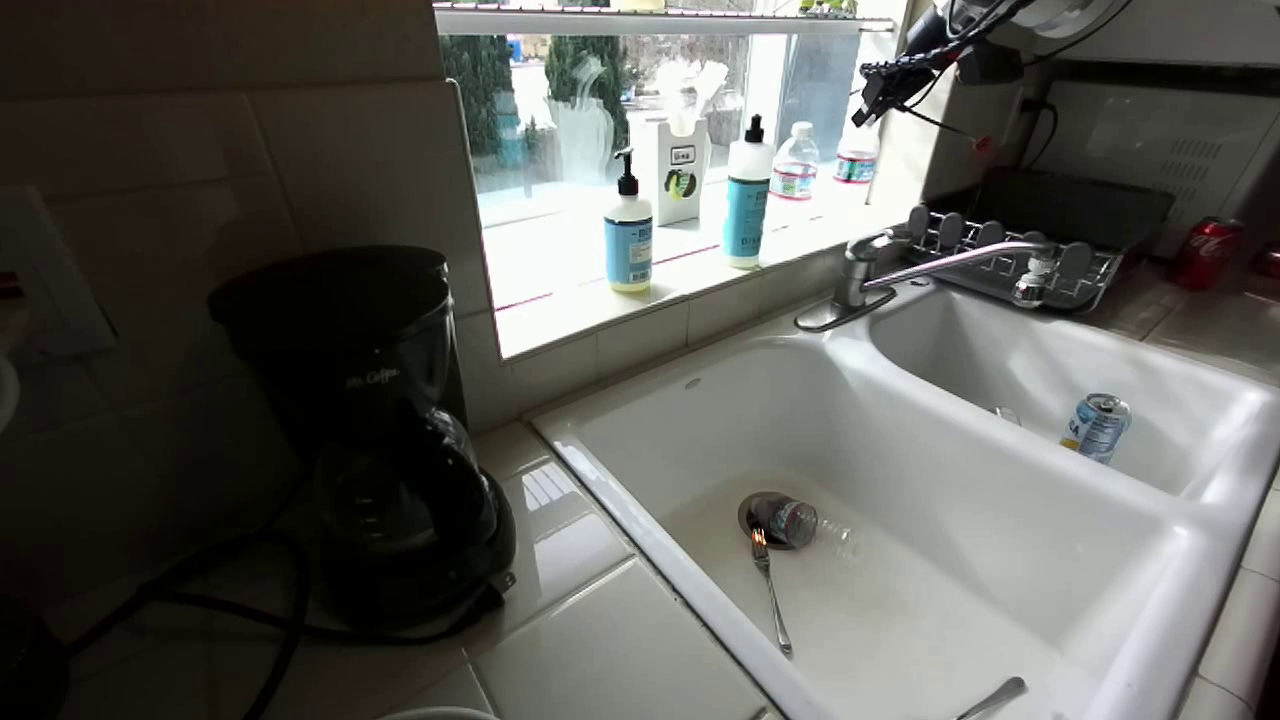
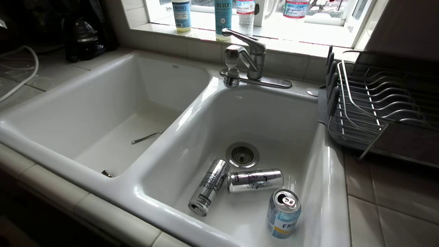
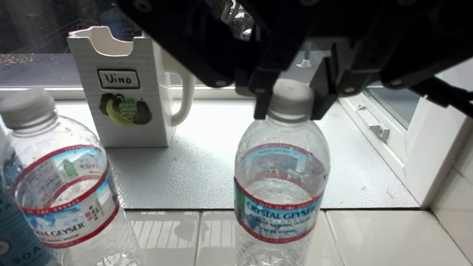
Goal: Put one water bottle from the windowsill on the dishrack.
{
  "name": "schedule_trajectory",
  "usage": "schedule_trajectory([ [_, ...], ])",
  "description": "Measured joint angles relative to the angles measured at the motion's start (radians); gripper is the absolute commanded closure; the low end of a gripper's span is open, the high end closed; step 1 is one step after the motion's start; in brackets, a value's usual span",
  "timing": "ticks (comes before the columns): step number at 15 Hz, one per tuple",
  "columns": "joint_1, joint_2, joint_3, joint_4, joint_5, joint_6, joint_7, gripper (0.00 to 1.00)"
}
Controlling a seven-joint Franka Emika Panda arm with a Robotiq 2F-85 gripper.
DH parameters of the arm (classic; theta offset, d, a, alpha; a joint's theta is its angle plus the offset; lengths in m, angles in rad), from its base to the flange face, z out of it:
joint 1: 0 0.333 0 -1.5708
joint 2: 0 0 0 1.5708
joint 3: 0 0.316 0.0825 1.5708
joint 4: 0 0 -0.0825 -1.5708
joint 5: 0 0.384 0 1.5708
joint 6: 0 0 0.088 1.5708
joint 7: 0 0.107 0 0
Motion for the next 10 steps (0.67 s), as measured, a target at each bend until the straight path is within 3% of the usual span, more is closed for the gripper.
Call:
schedule_trajectory([
  [7, 0.013, -0.034, -0.003, 0.002, -0.018, -0.012, 0.005, 0.92],
  [10, 0.014, -0.091, -0.002, -0.055, -0.015, -0.015, 0.005, 0.92],
])
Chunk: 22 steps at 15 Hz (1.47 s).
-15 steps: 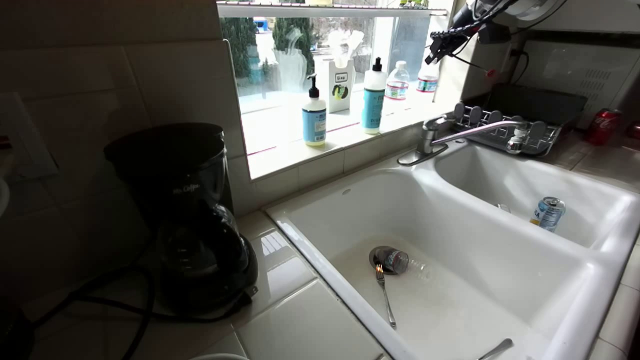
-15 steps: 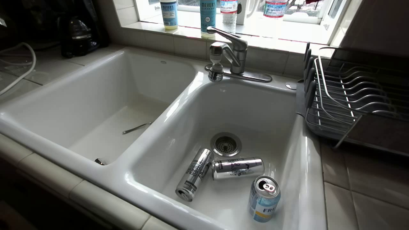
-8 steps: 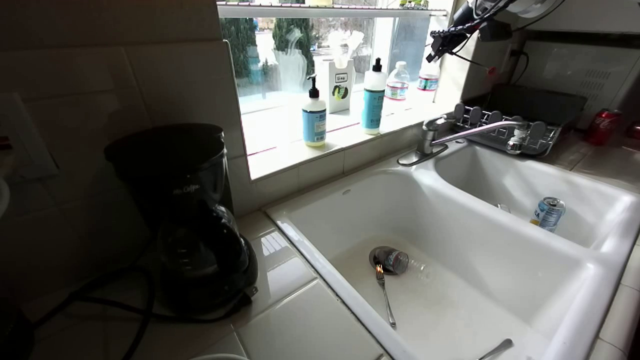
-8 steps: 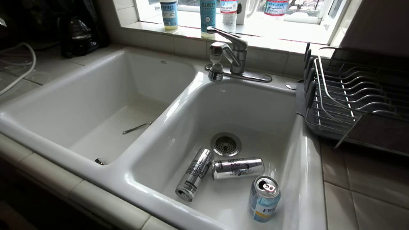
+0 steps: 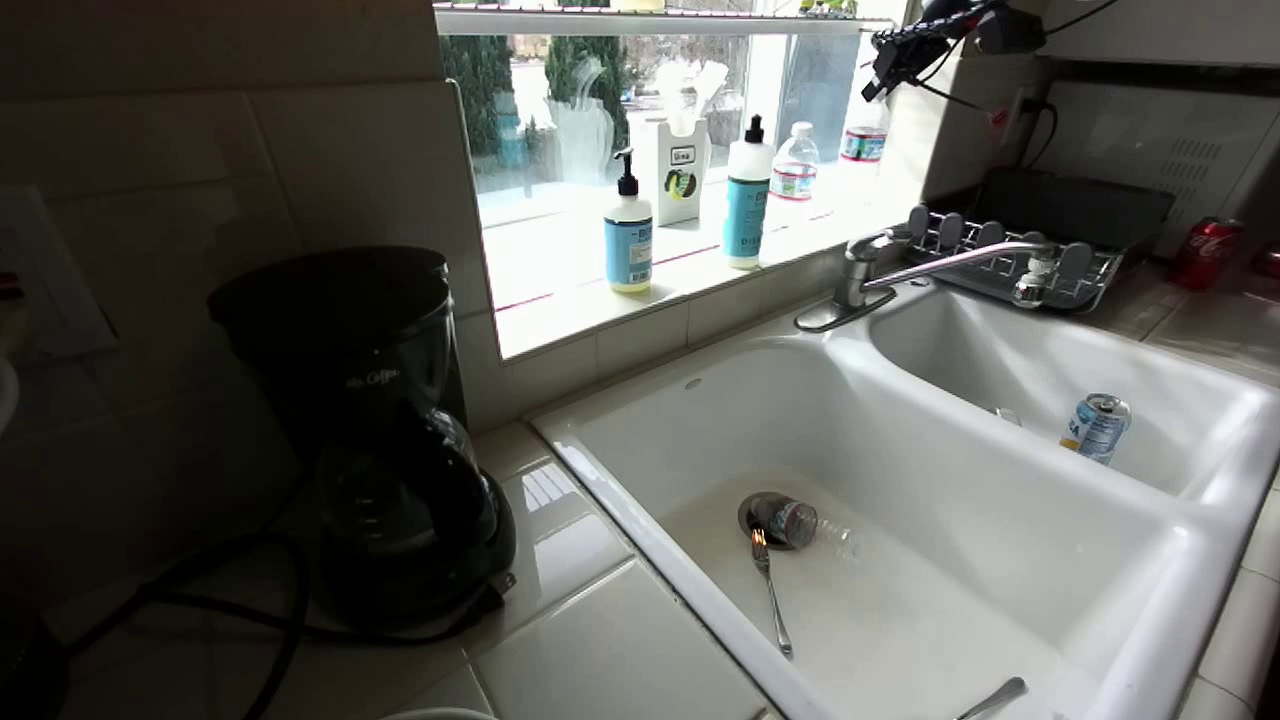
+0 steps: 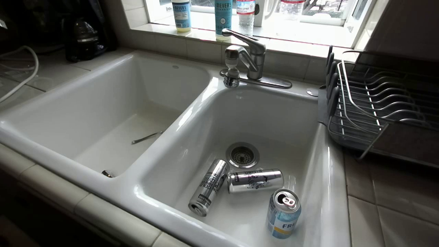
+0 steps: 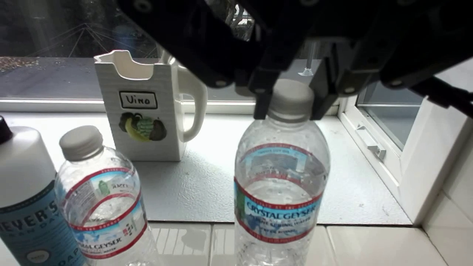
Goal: Put one water bottle from the windowsill on the dishrack.
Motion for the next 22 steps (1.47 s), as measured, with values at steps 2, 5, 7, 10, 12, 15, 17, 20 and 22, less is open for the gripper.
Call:
schedule_trajectory([
  [2, -0.003, -0.060, 0.001, -0.074, 0.014, 0.000, -0.006, 0.92],
  [5, -0.009, -0.167, 0.000, -0.207, 0.031, 0.000, -0.012, 0.92],
  [7, -0.009, -0.244, -0.006, -0.297, 0.031, 0.003, -0.005, 0.92],
  [10, -0.010, -0.364, -0.032, -0.437, 0.019, 0.032, 0.063, 0.92],
  [12, -0.012, -0.445, -0.065, -0.531, 0.005, 0.058, 0.130, 0.92],
  [15, -0.026, -0.554, -0.129, -0.668, 0.005, 0.099, 0.184, 0.92],
  [17, -0.038, -0.606, -0.175, -0.715, 0.005, 0.123, 0.194, 0.92],
  [20, -0.056, -0.651, -0.238, -0.713, 0.002, 0.126, 0.194, 0.92],
  [22, -0.065, -0.657, -0.271, -0.686, -0.010, 0.125, 0.194, 0.92],
])
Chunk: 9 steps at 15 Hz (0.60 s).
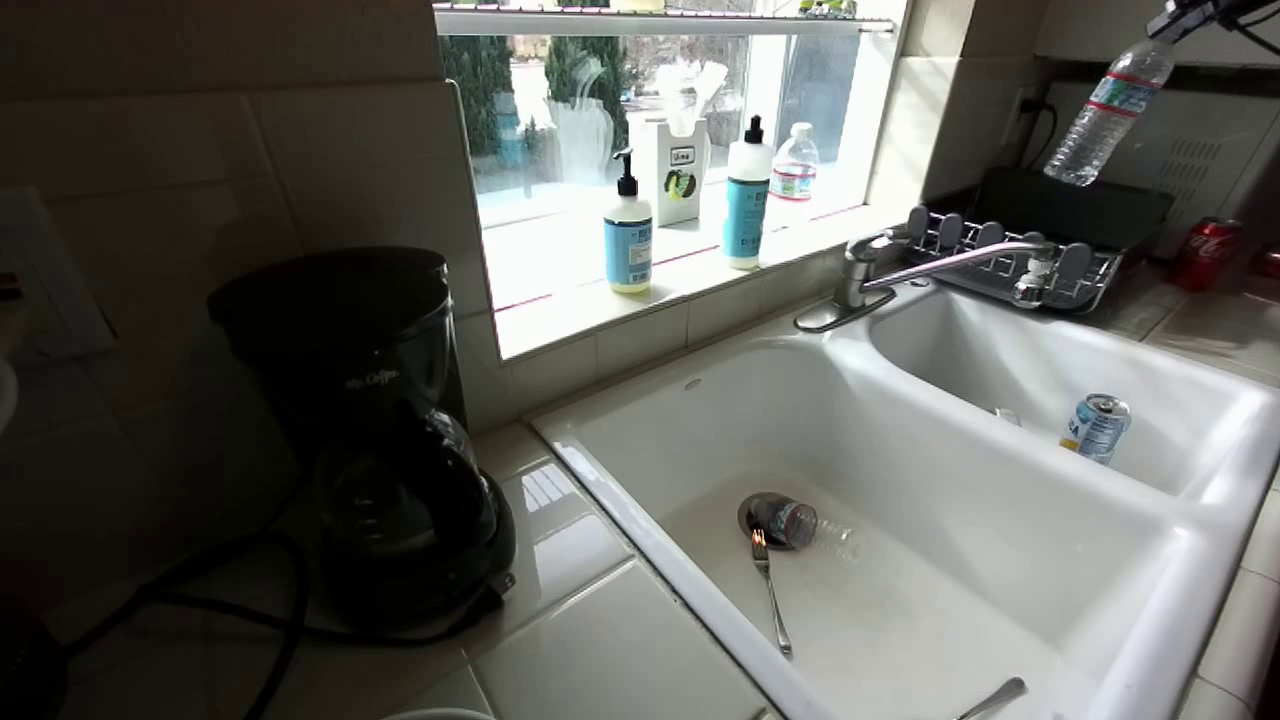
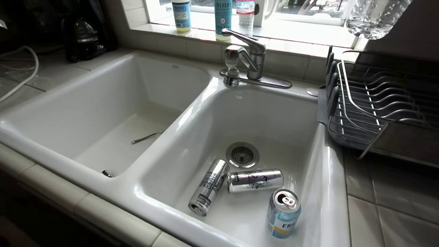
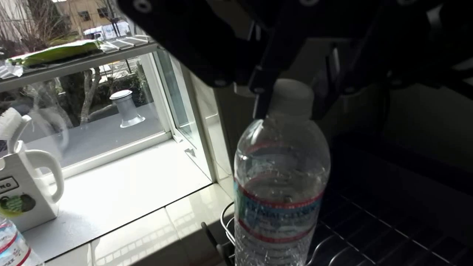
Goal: Put one water bottle from the windowsill on the dishrack.
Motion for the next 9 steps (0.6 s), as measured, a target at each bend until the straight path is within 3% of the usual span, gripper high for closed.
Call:
schedule_trajectory([
  [4, -0.008, 0.074, -0.046, 0.115, -0.023, -0.016, 0.001, 0.92],
  [9, -0.014, 0.289, -0.056, 0.360, -0.016, -0.130, 0.000, 0.92],
])
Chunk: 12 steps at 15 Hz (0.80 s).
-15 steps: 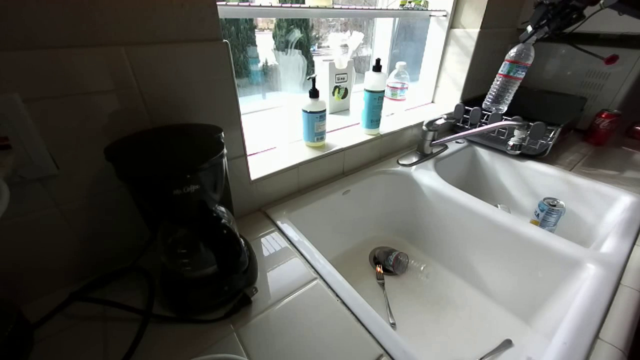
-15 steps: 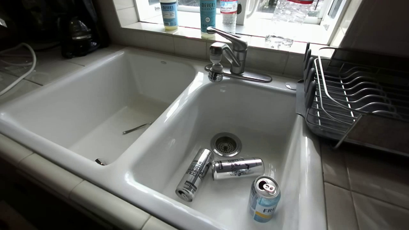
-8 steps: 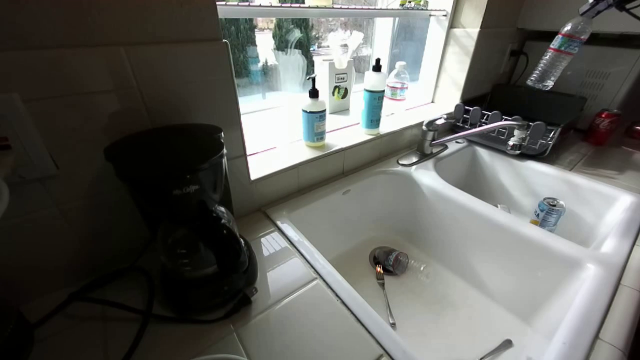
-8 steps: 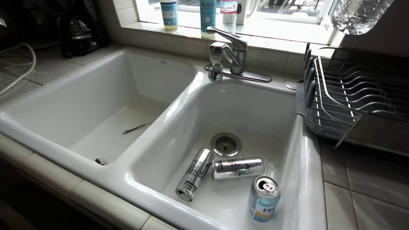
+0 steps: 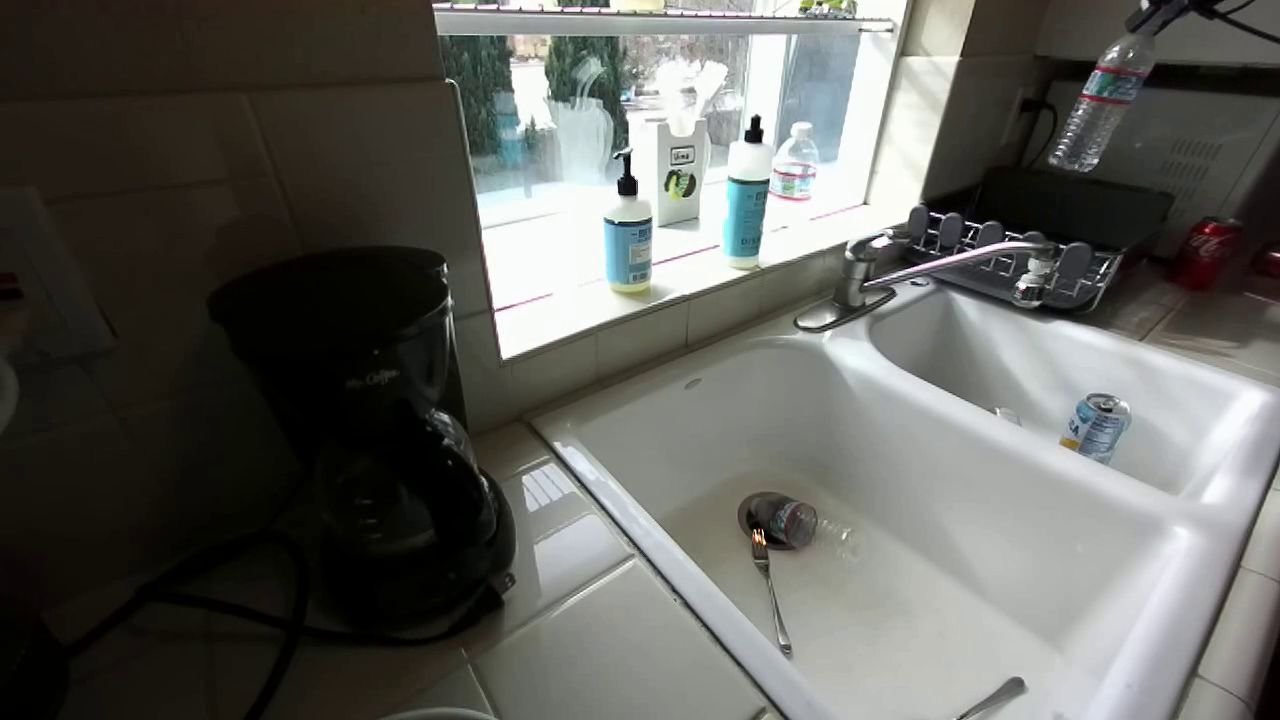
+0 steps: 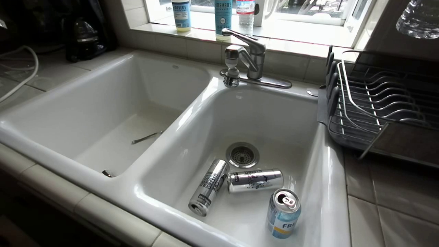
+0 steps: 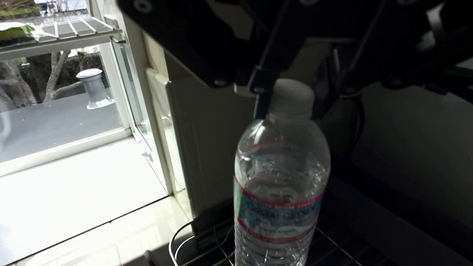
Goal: Put one water bottle from the windowsill on the dishrack.
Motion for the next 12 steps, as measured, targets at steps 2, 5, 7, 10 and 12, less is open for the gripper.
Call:
schedule_trajectory([
  [2, -0.013, 0.092, 0.014, 0.096, 0.001, -0.035, 0.000, 0.92],
  [5, -0.045, 0.214, 0.054, 0.221, -0.002, -0.059, 0.000, 0.92],
  [7, -0.057, 0.273, 0.084, 0.279, -0.008, -0.060, 0.000, 0.92],
  [10, -0.053, 0.331, 0.112, 0.325, -0.008, -0.056, 0.000, 0.92],
  [12, -0.043, 0.351, 0.124, 0.329, -0.007, -0.045, 0.000, 0.92],
])
